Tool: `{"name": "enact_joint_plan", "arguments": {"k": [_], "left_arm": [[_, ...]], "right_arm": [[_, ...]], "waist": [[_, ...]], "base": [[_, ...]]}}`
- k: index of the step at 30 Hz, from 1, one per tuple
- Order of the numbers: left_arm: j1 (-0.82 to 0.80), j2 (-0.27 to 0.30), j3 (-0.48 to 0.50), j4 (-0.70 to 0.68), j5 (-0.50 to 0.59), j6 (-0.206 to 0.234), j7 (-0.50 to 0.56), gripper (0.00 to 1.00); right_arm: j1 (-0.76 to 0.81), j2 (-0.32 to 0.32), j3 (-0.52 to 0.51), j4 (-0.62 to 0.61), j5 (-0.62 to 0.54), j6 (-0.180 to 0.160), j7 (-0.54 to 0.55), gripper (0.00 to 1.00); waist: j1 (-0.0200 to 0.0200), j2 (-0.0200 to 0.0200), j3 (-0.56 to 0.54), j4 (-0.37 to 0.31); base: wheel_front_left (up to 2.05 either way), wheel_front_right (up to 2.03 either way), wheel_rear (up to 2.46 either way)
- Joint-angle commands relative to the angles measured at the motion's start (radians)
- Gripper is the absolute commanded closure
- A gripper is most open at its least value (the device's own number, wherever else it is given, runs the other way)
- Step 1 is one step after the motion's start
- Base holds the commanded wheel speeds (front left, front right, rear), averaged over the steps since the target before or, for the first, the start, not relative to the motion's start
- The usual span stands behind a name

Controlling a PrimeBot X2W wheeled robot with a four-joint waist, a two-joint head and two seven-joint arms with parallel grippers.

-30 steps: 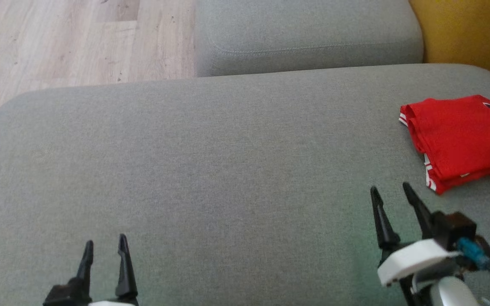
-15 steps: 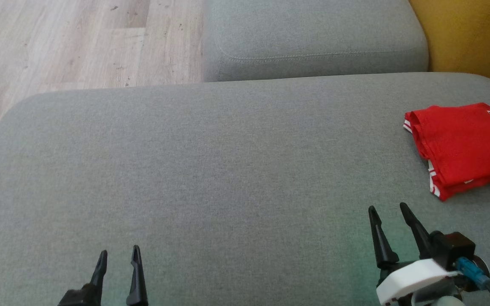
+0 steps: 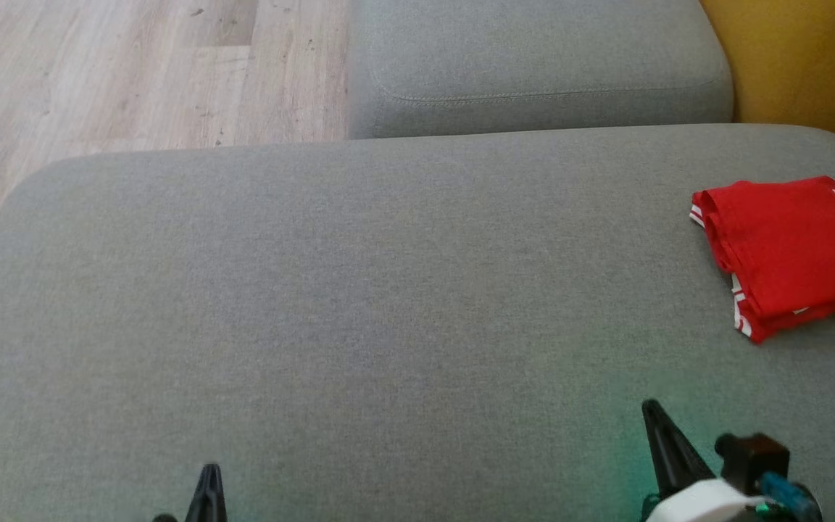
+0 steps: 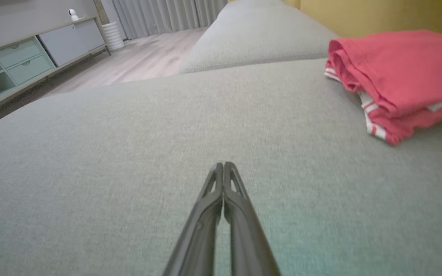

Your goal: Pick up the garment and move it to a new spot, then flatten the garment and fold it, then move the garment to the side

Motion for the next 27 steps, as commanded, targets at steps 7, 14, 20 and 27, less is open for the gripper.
{"name": "enact_joint_plan", "arguments": {"k": [7,14,20,27], "left_arm": [[-0.026,-0.008,0.037,-0.017,-0.067,-0.024,0.019,1.00],[-0.040,-0.019,0.067,-0.014,-0.125,-0.047,0.036,1.00],[-0.057,-0.032,0.100,-0.010,-0.193,-0.074,0.056,1.00],[-0.072,-0.043,0.130,-0.008,-0.251,-0.096,0.074,1.00]], "right_arm": [[-0.026,-0.006,-0.006,-0.027,0.098,0.000,0.008,1.00],[-0.038,-0.010,-0.012,-0.029,0.184,0.000,0.016,1.00],[-0.051,-0.014,-0.019,-0.032,0.282,0.001,0.026,1.00],[-0.062,-0.017,-0.027,-0.034,0.368,0.001,0.036,1.00]], "waist": [[0.0000,-0.0001,0.003,-0.002],[0.0000,-0.0001,0.006,-0.003],[0.0000,-0.0001,0.009,-0.005],[0.0000,-0.0001,0.011,-0.007]], "base": [[0.00,0.00,0.00],[0.00,0.00,0.00],[0.00,0.00,0.00],[0.00,0.00,0.00]]}}
